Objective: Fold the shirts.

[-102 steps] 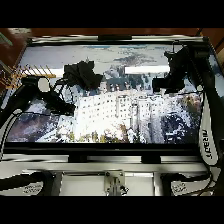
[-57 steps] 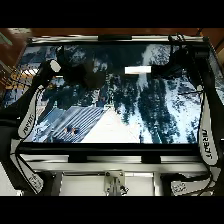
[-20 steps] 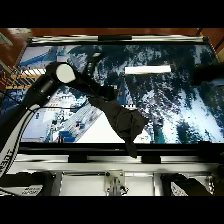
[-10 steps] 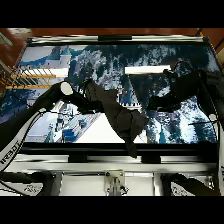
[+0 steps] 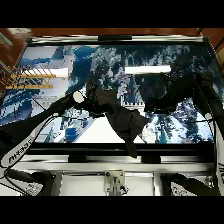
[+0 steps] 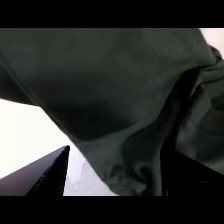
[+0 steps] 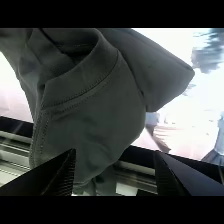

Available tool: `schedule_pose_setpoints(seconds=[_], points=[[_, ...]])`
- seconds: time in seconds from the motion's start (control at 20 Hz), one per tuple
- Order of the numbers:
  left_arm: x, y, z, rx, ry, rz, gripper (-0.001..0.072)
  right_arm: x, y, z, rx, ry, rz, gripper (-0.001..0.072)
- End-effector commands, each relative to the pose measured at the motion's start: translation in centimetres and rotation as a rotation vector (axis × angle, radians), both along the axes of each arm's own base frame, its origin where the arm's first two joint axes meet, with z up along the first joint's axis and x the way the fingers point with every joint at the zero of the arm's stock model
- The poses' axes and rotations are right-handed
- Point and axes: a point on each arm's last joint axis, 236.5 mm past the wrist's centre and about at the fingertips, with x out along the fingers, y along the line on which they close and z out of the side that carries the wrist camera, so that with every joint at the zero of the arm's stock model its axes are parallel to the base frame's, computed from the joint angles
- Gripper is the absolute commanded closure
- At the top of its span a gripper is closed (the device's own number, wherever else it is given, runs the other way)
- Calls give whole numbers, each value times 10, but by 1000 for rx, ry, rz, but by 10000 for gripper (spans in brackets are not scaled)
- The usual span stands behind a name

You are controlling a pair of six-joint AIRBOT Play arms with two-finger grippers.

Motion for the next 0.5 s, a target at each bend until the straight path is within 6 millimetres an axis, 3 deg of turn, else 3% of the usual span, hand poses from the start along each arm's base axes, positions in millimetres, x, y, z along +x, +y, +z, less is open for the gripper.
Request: schedule_pose_setpoints(seconds=[0.0,0.2,0.3,0.4,0.45], points=[[3,-11,-4,-36,12,39,66,1,2,0,8,-2,-9,124],[4,-11,-7,-37,21,49,317,2,11,4,50,-3,-10,53],[4,-11,-7,-37,25,55,583,-1,22,5,99,7,-4,53],[3,-10,-6,-34,11,29,672,-11,32,-2,145,38,10,53],[2,-9,-5,-34,15,21,672,-17,35,-8,165,62,14,53]])
